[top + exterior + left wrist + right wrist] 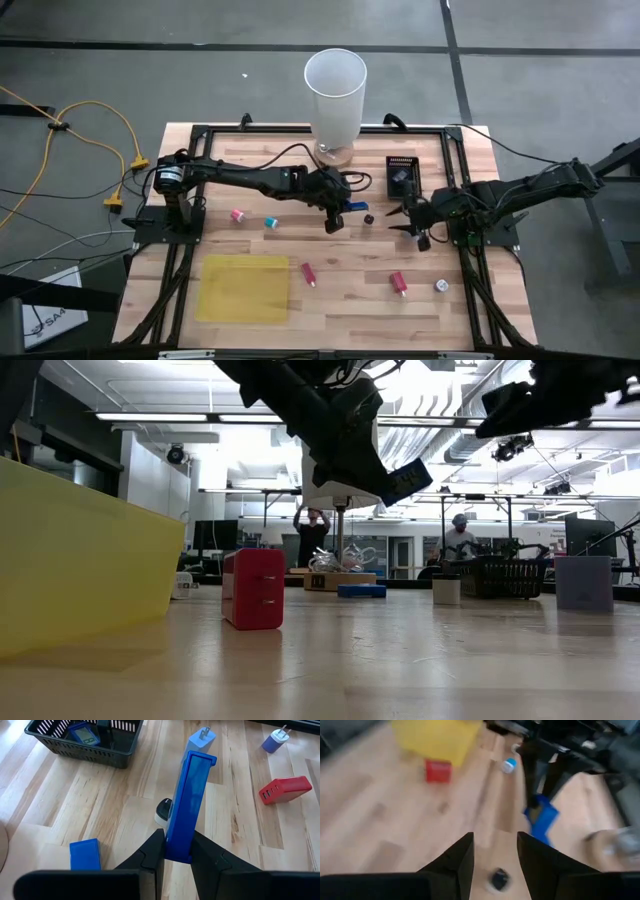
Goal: Pick & Place Office items
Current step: Put the bottom blue digital clock into the black bin
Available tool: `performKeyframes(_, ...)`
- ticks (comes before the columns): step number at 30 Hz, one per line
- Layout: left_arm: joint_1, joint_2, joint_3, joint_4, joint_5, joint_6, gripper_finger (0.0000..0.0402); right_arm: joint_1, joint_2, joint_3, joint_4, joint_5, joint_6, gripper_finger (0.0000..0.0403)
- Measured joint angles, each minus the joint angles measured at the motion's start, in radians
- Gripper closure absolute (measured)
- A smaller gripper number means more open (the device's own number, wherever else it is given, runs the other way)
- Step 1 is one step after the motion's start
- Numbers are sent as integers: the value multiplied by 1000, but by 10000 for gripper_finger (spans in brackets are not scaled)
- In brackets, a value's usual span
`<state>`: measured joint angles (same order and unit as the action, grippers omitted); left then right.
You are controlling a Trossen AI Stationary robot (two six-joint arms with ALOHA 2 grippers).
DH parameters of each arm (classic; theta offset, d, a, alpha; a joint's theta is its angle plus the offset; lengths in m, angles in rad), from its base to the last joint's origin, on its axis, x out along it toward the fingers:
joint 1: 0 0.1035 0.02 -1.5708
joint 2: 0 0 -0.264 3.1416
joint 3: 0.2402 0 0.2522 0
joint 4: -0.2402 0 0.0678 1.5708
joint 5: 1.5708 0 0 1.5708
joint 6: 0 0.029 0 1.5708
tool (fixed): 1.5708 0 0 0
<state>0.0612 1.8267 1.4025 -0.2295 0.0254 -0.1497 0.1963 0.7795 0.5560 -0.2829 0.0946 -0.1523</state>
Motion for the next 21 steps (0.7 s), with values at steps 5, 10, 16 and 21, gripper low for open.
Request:
performKeyframes(5,0,0,0,0,0,0,336,0,19,0,93,-31,211,266)
performKeyframes(10,0,0,0,1,0,0,336,0,43,0,145,-39,308,266)
performKeyframes(16,0,0,0,2,0,0,336,0,47,0,140,-49,313,266)
performKeyframes(21,0,0,0,2,0,0,336,0,47,0,143,-26,313,266)
